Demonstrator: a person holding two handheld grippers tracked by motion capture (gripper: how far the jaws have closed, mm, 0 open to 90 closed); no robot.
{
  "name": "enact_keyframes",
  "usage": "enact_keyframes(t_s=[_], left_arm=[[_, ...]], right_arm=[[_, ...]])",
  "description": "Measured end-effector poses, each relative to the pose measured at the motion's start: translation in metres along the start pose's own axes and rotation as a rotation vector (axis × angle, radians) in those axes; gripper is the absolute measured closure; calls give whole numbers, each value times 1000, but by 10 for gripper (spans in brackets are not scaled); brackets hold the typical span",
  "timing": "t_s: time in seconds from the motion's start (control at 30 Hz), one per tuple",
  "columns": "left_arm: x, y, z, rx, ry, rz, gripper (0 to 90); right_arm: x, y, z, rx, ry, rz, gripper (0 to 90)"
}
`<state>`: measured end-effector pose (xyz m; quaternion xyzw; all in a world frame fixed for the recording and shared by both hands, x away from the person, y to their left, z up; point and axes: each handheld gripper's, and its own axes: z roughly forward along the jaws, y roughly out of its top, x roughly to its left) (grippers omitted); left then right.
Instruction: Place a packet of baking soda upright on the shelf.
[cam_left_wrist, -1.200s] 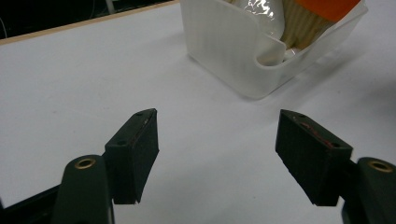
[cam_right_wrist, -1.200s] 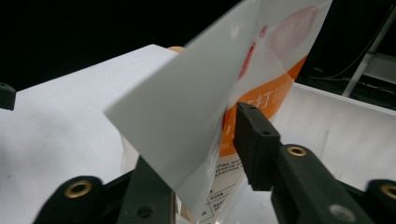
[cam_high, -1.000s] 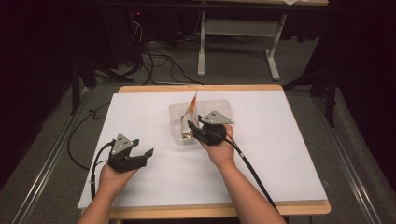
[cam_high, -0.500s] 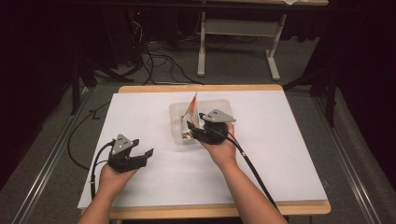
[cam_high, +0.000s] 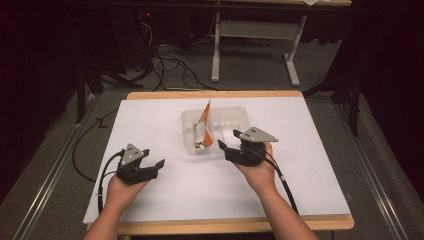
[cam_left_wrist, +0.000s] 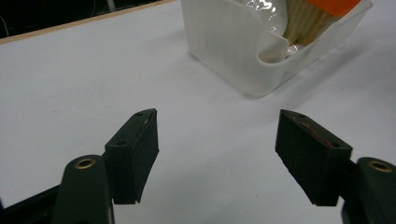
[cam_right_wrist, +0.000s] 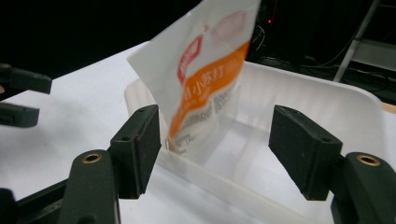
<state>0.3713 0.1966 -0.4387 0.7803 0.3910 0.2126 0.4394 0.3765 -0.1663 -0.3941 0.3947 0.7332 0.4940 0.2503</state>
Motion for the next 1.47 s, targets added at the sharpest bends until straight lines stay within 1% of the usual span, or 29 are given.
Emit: enact_keyframes(t_s=[0.07, 0.1, 0.13, 0.2, 0.23, 0.27, 0.3, 0.33, 0.37, 0.4, 0.43, 0.5, 0.57, 0.6, 0.63, 0.7, 0.73, 0.8, 0.87, 0.93, 0.97, 1.0, 1.07, 1.1, 1.13, 1.17, 1.2, 1.37, 1.47], left_arm=[[0, 0, 0, 1, 1, 0, 305], [0, 0, 0, 1, 1, 0, 305], [0, 0, 0, 1, 1, 1, 305], [0, 0, 0, 1, 2, 1, 305], [0, 0, 0, 2, 1, 1, 305], [0, 0, 0, 1, 2, 1, 305], [0, 0, 0, 0, 3, 1, 305], [0, 0, 0, 1, 3, 2, 305], [0, 0, 0, 1, 3, 2, 305], [0, 0, 0, 1, 3, 2, 305], [0, 0, 0, 1, 3, 2, 305], [0, 0, 0, 2, 1, 2, 305], [0, 0, 1, 1, 1, 1, 305], [0, 0, 1, 2, 0, -1, 304], [0, 0, 1, 2, 0, -1, 304], [-1, 0, 0, 2, -1, 0, 304], [-1, 0, 0, 3, -1, -1, 304], [-1, 0, 0, 2, -2, -2, 304], [-2, 0, 1, 1, -4, -3, 304], [-4, 0, 3, 15, -9, 10, 303], [-4, 0, 3, 15, -9, 10, 303], [-5, 0, 3, 16, -8, 13, 302], [-8, 0, 3, 19, -9, 19, 302], [-8, 0, 3, 19, -9, 19, 302], [-9, -1, 3, 26, -8, 23, 301], [-9, -1, 3, 26, -8, 23, 301], [-9, -1, 3, 26, -6, 23, 301], [-9, 0, 2, 18, -6, 20, 301], [-8, 0, 1, 13, -6, 19, 301]], right_arm=[[-5, -4, -13, -1, -5, 9, 339], [-5, -4, -13, -1, -5, 9, 339], [-11, -9, -25, -4, -16, 8, 339], [-17, -16, -39, 1, -37, 10, 338], [-17, -16, -39, 1, -37, 10, 338], [-25, -24, -52, 6, -65, 9, 338], [-29, -28, -59, 10, -79, 12, 338], [-29, -28, -59, 10, -79, 12, 338], [-34, -33, -67, 14, -96, 18, 338], [-45, -42, -82, 23, -132, 33, 339], [-45, -42, -82, 23, -132, 33, 339], [-56, -52, -97, 23, -174, 46, 342], [-67, -64, -111, 35, -213, 68, 341], [-77, -75, -125, 51, -247, 91, 341], [-77, -75, -125, 51, -247, 91, 341], [-85, -86, -139, 55, -275, 111, 342], [-90, -98, -153, 64, -295, 128, 344], [-93, -109, -162, 88, -303, 138, 350], [-94, -110, -165, 99, -311, 141, 349], [-97, -107, -169, 69, -324, 156, 349], [-97, -107, -169, 69, -324, 156, 349], [-97, -108, -164, 76, -318, 140, 351], [-95, -110, -156, 114, -319, 109, 354], [-95, -110, -156, 114, -319, 109, 354], [-95, -112, -149, 148, -306, 89, 351], [-95, -112, -149, 148, -306, 89, 351], [-94, -112, -144, 167, -297, 89, 350], [-93, -111, -142, 163, -292, 87, 349], [-94, -113, -144, 175, -296, 86, 349]])
